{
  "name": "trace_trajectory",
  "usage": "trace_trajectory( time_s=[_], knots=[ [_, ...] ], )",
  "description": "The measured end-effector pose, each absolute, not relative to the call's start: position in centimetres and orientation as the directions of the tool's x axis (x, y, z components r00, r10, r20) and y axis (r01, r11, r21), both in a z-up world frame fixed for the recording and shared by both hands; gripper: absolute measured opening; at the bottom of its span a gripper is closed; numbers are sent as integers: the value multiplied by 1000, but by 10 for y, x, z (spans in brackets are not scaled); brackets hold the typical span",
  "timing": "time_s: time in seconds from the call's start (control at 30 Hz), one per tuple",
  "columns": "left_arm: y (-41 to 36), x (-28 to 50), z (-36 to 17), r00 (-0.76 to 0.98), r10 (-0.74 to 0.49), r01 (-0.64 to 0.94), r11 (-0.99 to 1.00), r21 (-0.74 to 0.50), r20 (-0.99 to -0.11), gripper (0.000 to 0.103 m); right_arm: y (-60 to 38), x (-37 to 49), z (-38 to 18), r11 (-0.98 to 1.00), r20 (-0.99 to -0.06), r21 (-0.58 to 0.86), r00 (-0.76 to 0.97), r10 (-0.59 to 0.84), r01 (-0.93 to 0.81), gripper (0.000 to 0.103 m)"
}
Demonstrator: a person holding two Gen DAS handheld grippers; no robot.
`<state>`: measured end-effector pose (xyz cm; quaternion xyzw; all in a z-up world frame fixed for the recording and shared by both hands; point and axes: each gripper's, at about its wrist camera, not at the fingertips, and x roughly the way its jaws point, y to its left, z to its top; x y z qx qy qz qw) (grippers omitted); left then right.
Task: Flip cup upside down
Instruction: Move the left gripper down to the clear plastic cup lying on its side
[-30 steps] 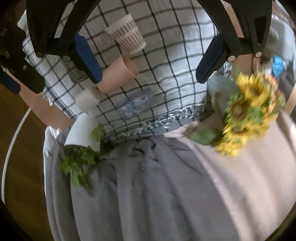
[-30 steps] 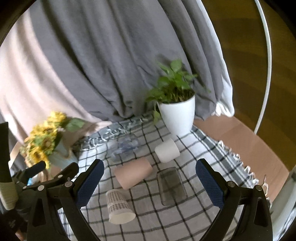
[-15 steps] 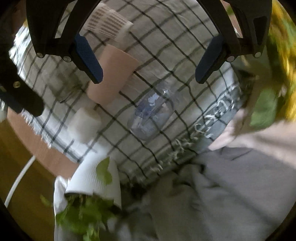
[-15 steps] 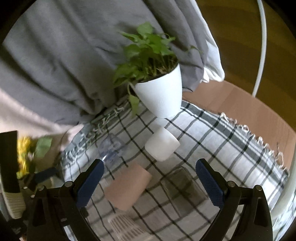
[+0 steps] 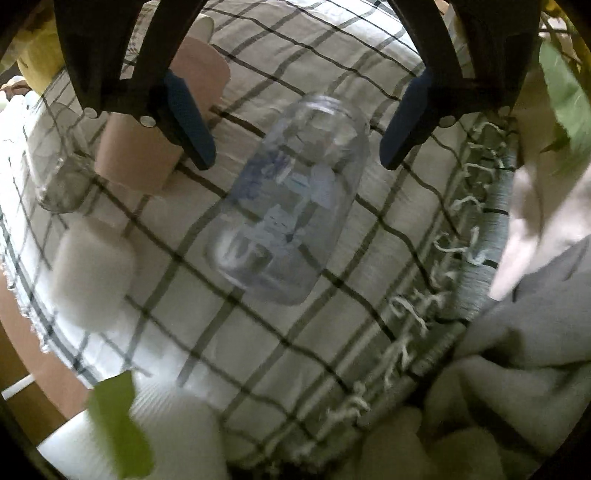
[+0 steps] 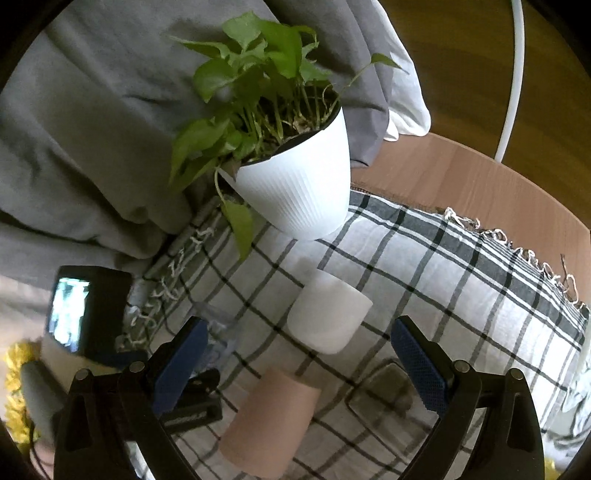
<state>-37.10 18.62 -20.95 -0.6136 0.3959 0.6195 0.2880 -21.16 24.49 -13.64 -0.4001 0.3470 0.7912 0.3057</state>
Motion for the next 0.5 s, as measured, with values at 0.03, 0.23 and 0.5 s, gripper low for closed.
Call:
trace_trajectory(
  time_s=[0.03,0.23,0.5],
  knots=[
    [187,-372,-214,-75,-142,-845,-517,138,-987,90,245,-214,-138,-571,-851,301,-486,201,-764,100],
    [194,-378,-230,-37,-170,-852,-510,120,-985,85,246,-224,-147,-542,-876,320,-461,143,-777,100],
    [198,-379,-246,-51,-180,-846,-516,139,-982,80,251,-228,-160,-525,-897,305,-425,123,-795,100]
  ],
)
